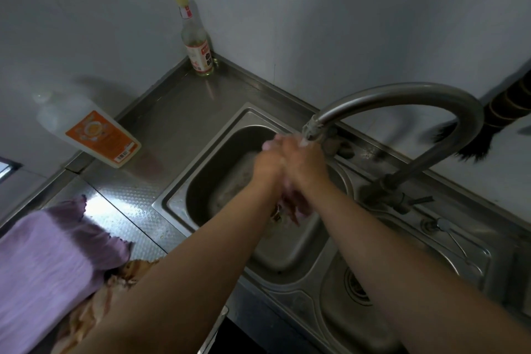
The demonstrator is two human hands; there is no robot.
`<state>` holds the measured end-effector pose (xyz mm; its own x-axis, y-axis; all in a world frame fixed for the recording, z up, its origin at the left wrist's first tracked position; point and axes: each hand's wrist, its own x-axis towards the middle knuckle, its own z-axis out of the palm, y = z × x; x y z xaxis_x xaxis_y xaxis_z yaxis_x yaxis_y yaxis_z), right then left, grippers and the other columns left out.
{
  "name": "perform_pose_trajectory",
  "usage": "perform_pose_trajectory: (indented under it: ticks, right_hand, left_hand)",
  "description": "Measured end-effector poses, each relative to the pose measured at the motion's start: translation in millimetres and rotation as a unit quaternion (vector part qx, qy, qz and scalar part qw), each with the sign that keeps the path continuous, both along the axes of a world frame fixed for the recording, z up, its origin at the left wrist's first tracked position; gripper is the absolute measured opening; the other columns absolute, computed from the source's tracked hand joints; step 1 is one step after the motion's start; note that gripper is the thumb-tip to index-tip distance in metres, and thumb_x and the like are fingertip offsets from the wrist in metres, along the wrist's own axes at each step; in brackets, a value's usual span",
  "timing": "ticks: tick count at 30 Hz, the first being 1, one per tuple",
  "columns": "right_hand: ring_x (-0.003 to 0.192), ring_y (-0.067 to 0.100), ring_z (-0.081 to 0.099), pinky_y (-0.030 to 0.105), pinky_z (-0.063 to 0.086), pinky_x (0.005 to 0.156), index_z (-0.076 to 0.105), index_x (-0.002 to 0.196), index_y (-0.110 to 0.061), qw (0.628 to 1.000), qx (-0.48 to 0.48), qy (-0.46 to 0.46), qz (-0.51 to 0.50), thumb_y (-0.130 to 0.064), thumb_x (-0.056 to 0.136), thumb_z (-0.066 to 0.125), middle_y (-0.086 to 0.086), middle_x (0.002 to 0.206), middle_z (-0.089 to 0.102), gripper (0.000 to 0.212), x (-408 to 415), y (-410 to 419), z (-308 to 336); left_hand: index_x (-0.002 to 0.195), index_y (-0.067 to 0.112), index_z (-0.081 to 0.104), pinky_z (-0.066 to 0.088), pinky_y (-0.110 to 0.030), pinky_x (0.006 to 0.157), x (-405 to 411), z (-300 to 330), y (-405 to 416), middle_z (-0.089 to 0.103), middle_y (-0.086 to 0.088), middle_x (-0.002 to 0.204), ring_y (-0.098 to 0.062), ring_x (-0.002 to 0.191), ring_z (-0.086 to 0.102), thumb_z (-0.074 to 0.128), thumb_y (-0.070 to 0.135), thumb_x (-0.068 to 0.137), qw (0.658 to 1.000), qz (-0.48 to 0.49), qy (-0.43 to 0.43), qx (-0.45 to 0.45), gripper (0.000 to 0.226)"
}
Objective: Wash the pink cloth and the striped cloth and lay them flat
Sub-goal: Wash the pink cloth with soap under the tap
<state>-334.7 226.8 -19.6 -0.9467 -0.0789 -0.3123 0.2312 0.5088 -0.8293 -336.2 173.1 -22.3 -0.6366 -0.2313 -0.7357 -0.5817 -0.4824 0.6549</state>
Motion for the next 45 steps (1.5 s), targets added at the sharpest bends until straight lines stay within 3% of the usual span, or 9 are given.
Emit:
perform_pose_trajectory:
  ticks: [2,4,6,17,22,28,32,38,45]
  right_hand:
    - [0.076,0.019,0.064,0.032,0.05,0.068,0.056,0.075,-0.019,1.0,0.002,-0.014,0.002,-0.044,0.099,0.04,0.004,0.078,0.062,0.038,6,-4,-3]
    - [0.077,0.023,0.065,0.031,0.05,0.07,0.052,0.066,-0.02,0.999,0.005,-0.013,-0.032,-0.037,0.096,0.047,0.0,0.069,0.059,0.035,-7,3,-1]
    - [0.071,0.02,0.061,0.019,0.046,0.066,0.049,0.062,-0.02,0.998,0.017,0.001,-0.053,-0.03,0.094,0.053,-0.003,0.063,0.052,0.034,-20,7,1]
    - [0.117,0.035,0.055,0.035,0.044,0.094,0.062,0.114,0.002,0.991,0.085,-0.107,-0.005,-0.021,0.098,0.046,0.023,0.123,0.06,0.032,-42,28,3]
    - [0.101,0.026,0.065,0.033,0.053,0.088,0.071,0.094,-0.006,0.958,-0.189,-0.206,0.06,-0.016,0.084,0.064,0.012,0.101,0.072,0.016,-42,65,-15]
    - [0.089,0.018,0.066,0.028,0.056,0.07,0.067,0.1,-0.008,0.927,-0.224,-0.271,0.131,-0.016,0.086,0.059,0.005,0.093,0.072,0.018,-39,78,-17]
    - [0.104,0.025,0.058,0.033,0.049,0.086,0.063,0.104,-0.006,0.92,-0.337,-0.198,0.034,-0.014,0.093,0.052,0.012,0.104,0.065,0.018,-25,60,-10]
    - [0.068,0.007,0.061,0.017,0.044,0.057,0.052,0.075,-0.023,0.996,-0.027,0.021,0.081,-0.037,0.098,0.048,-0.004,0.073,0.058,0.027,15,9,-1]
    - [0.065,0.014,0.061,0.017,0.045,0.055,0.057,0.077,-0.017,0.999,-0.049,-0.013,0.001,-0.032,0.097,0.047,0.001,0.071,0.06,0.027,8,0,-5]
  left_hand:
    - [0.136,0.007,0.044,0.047,-0.035,0.096,3,0,-4,0.047,-0.02,0.138,-0.031,0.128,0.047,0.051,0.032,0.096,0.997,-0.05,-0.013,-0.059,0.048]
    - [0.105,0.01,0.061,0.053,-0.032,0.078,13,1,1,0.067,-0.016,0.098,-0.027,0.097,0.064,0.043,0.039,0.1,0.99,0.043,0.029,0.133,0.034]
    - [0.087,0.017,0.059,0.054,-0.035,0.081,14,-3,4,0.064,-0.01,0.084,-0.022,0.082,0.063,0.043,0.045,0.099,0.995,0.001,0.018,0.099,0.034]
    - [0.116,0.006,0.057,0.054,-0.043,0.085,29,-8,-46,0.068,-0.02,0.099,-0.036,0.094,0.068,0.078,0.038,0.071,0.968,-0.25,0.014,0.035,0.059]
    - [0.102,0.006,0.051,0.053,-0.05,0.086,26,-19,-87,0.059,-0.023,0.092,-0.038,0.086,0.061,0.074,0.014,0.068,0.985,-0.167,0.043,0.025,0.042]
    - [0.103,-0.004,0.059,0.056,-0.037,0.087,17,-12,-84,0.064,-0.02,0.095,-0.029,0.093,0.065,0.053,-0.001,0.089,0.989,-0.061,0.114,0.078,0.015]
    - [0.096,0.003,0.059,0.058,-0.033,0.082,16,-13,-71,0.067,-0.016,0.094,-0.025,0.088,0.067,0.053,0.003,0.093,0.994,-0.007,0.081,0.069,0.007]
    - [0.085,0.013,0.057,0.05,-0.026,0.062,16,7,-26,0.059,-0.004,0.063,-0.016,0.061,0.056,0.047,0.023,0.1,0.998,0.037,-0.009,0.055,0.021]
    - [0.076,0.026,0.046,0.046,-0.029,0.062,6,1,-7,0.055,0.003,0.078,-0.014,0.07,0.055,0.048,0.035,0.099,0.992,0.117,-0.001,0.052,0.025]
